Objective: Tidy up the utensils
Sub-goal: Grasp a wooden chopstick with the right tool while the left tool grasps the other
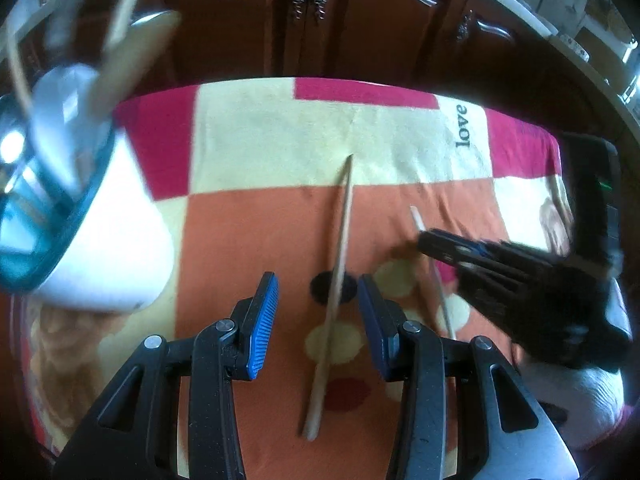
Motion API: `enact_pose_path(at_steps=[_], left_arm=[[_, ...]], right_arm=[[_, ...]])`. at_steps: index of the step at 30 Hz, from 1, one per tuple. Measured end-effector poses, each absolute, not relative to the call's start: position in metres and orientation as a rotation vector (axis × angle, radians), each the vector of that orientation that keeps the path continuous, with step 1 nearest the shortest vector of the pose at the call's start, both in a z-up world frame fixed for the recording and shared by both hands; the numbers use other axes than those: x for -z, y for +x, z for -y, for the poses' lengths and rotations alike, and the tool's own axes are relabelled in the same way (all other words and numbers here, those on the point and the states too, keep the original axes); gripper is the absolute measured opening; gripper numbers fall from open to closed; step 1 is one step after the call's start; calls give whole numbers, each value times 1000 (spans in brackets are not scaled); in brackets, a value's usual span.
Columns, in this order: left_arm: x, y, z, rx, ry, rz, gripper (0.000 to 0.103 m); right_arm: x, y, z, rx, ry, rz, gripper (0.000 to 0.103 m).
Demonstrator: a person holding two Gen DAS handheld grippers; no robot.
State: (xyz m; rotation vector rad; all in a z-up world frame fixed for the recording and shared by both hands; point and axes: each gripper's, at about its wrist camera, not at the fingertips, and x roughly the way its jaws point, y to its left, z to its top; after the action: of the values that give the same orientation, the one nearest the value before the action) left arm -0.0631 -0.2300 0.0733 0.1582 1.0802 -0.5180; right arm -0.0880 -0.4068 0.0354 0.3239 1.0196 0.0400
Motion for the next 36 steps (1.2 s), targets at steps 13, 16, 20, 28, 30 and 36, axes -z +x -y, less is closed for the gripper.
enact_pose_path(at_steps=[13,16,20,28,30,36], left_arm=[[-41,15,297,515,216,-1139,40],[-29,18,310,542,288,-1156,23],[-29,14,312,569,335,-1136,6],[-29,8,292,568,313,-1165,7],[-29,6,290,582,306,-1167,6],[-56,-11,272,671,216,-1127,5]], right_arm=[[-26,-102,455,-54,456,-1064,6],[-22,-93,450,-60,436,-1065,6],[-22,-95,439,-60,409,-1042,6],[-27,-100,423,-39,296,-1089,15],[-26,-97,420,-37,299,-1082,13],[-40,-112,418,-51,332,-1021,6]])
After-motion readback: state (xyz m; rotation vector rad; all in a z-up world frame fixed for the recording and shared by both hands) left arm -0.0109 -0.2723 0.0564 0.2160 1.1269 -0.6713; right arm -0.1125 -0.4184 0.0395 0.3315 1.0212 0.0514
